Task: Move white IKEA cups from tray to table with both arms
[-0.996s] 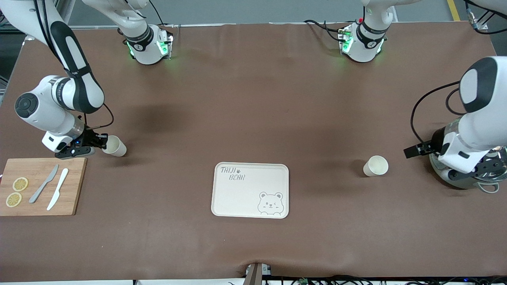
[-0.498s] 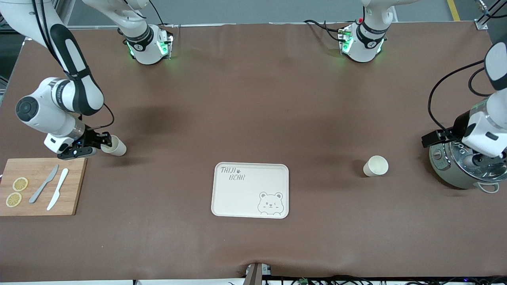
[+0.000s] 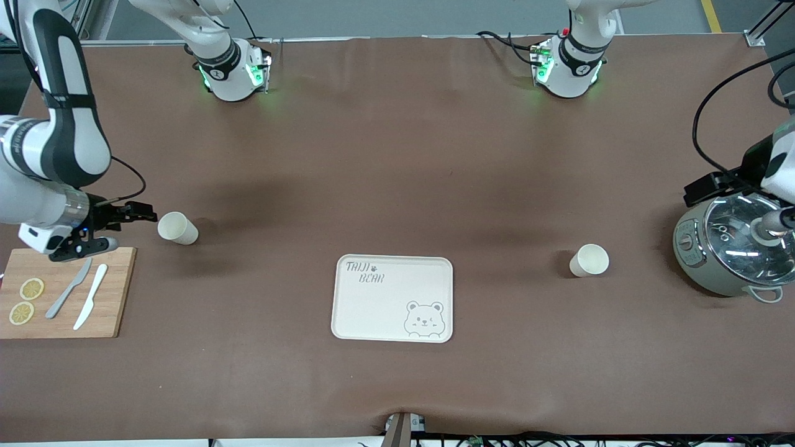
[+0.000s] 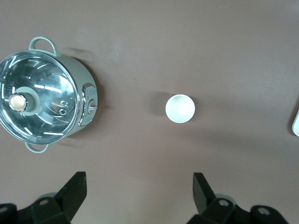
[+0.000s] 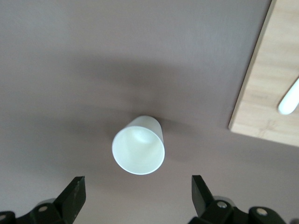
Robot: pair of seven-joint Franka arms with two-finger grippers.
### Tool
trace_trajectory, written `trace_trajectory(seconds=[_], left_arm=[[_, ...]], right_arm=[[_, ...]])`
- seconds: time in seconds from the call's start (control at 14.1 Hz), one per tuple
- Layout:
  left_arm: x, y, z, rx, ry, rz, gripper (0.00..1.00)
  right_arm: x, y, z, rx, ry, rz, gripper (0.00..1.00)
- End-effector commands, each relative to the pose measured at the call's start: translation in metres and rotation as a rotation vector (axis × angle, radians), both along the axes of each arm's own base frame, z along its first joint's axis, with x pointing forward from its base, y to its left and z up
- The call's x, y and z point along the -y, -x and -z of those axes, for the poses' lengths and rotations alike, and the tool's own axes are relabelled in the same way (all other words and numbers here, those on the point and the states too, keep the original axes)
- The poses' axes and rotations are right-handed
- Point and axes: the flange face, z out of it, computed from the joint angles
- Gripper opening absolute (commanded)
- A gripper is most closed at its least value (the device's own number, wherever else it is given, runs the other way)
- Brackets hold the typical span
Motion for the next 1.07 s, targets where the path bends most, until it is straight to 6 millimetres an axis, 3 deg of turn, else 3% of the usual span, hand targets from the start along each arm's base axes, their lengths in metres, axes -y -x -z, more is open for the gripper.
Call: trace_trajectory(seconds=[0.0, 0.21, 0.36, 0.5, 0.78, 0.93, 1.0], left_arm=[[0.002, 0.007, -0.017, 0.012, -0.022, 0.021, 1.00], [0.004, 0.015, -0.032, 0.038, -0.024, 0.024, 1.00], [0.004, 0.019, -0.039, 0.049, -0.026, 0.035, 1.00], [0.006, 0.025, -0.048, 0.063, -0.024, 0.051, 1.00], [0.009, 0.032, -0.058, 0.076, -0.026, 0.057, 1.00], [0.013, 0.037, -0.056, 0.043, -0.027, 0.062, 1.00], [0.015, 0.037, -0.058, 0.046, -0.028, 0.063, 1.00]], right_arm=[[-0.025, -0.009, -0.045, 0.058, -0.005, -0.046, 1.00], [-0.058, -0.027, -0.124, 0.017, -0.014, -0.081, 1.00], [-0.082, -0.034, -0.156, 0.026, 0.011, -0.008, 1.00], [-0.080, -0.035, -0.176, 0.045, 0.015, 0.001, 1.00], [-0.105, -0.035, -0.211, 0.097, 0.128, -0.060, 1.00], [-0.097, -0.024, -0.224, 0.080, 0.122, 0.019, 1.00], [-0.107, -0.016, -0.238, 0.094, 0.127, 0.107, 1.00]])
